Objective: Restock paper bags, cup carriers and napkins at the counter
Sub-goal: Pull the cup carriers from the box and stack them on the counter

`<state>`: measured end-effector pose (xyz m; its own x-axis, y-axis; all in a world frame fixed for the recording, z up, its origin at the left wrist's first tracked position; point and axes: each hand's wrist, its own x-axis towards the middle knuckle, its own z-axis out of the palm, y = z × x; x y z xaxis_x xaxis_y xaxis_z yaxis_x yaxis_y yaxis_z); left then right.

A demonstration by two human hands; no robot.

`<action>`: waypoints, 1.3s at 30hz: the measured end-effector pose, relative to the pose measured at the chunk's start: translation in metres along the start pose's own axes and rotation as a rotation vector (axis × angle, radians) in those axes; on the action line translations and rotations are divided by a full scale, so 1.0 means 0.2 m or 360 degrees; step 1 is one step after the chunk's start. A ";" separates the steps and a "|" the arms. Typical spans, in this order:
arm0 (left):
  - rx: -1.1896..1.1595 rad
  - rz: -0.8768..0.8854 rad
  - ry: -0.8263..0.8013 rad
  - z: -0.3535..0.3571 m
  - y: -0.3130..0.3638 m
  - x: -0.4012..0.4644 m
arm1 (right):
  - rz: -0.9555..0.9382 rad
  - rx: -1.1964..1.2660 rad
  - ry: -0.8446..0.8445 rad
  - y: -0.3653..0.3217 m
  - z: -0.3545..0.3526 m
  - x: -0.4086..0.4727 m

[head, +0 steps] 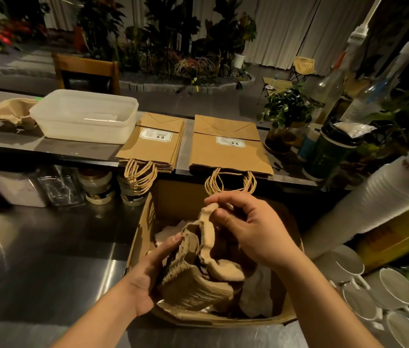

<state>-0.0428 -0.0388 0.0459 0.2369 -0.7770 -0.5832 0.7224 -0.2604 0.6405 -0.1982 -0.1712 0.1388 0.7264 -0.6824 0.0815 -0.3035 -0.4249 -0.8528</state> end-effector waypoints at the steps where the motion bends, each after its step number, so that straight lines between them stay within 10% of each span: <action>1: -0.0001 -0.0012 -0.0012 0.00 0.00 0.00 | -0.0004 -0.0024 0.0002 0.01 0.02 0.00; 13: -0.0055 0.0006 0.0032 -0.01 0.00 0.02 | 0.0018 -0.0200 -0.0038 0.13 0.13 0.03; 19: -0.0267 0.0138 0.0009 -0.07 0.04 0.07 | 0.0458 0.0182 0.0466 0.38 0.08 0.03; 23: -0.0507 0.0212 -0.0092 -0.10 0.05 0.08 | 0.1086 -0.0330 -0.0025 0.73 0.12 0.06; 28: -0.0608 0.0223 -0.0223 -0.12 0.05 0.10 | 0.0994 -0.0981 -0.1002 0.88 0.18 0.11; 39: -0.0626 0.0279 -0.0281 -0.10 0.06 0.09 | 0.1061 -0.0763 -0.1042 1.07 0.27 0.13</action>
<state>-0.0173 -0.0452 0.0327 0.2881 -0.8844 -0.3672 0.8809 0.0944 0.4638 -0.2115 -0.2471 -0.0695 0.4707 -0.4705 -0.7464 -0.8731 -0.3705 -0.3170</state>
